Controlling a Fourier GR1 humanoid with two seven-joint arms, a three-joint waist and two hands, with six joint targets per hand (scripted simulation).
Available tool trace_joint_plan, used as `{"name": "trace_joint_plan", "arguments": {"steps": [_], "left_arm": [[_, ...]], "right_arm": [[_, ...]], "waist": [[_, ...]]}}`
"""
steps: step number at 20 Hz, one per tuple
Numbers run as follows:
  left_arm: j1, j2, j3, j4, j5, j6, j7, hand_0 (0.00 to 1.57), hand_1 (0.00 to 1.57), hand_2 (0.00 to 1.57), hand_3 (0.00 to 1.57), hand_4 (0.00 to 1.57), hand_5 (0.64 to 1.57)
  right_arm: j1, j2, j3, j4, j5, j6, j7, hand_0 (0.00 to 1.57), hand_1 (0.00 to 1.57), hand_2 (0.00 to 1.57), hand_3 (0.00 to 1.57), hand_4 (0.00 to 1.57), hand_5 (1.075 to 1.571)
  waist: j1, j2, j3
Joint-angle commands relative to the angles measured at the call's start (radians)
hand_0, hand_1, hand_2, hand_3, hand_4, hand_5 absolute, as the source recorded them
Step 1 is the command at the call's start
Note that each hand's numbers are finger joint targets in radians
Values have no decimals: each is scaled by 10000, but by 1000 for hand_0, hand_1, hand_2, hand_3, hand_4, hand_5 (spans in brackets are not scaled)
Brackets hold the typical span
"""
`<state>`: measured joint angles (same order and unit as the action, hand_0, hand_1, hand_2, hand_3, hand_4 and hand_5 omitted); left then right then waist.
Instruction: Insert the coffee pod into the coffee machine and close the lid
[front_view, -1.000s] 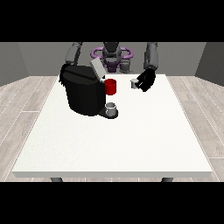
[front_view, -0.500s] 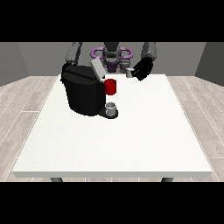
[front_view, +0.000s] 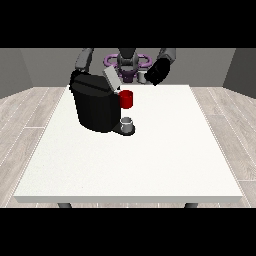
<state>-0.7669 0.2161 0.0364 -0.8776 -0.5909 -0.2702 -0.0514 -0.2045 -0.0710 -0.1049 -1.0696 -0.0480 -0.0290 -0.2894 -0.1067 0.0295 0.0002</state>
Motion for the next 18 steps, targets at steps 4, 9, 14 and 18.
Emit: {"name": "trace_joint_plan", "arguments": {"steps": [4,9,14,18], "left_arm": [[-847,64,576,-82,398,-52,410,1346,1346,1432,1391,655,1571],[-1642,93,839,133,656,-361,1037,1381,1381,1409,1249,600,1571],[-2052,1455,1780,1150,731,102,378,1454,1454,1467,1359,653,1571],[-2333,1293,1732,1190,659,585,193,1401,1401,1449,1378,618,1571]], "right_arm": [[-146,-348,-138,-199,-171,376,-186,0,0,0,0,173,1571],[-363,-463,-211,-221,-377,677,-87,0,0,0,0,213,1571],[-568,-293,173,-1357,-435,809,326,0,0,0,0,257,1571],[-659,-413,306,-1131,-246,1114,-391,0,0,0,0,136,1571]], "waist": [[-379,340,-1],[-600,568,0],[-1594,1633,-6],[-1473,2122,-3]]}}
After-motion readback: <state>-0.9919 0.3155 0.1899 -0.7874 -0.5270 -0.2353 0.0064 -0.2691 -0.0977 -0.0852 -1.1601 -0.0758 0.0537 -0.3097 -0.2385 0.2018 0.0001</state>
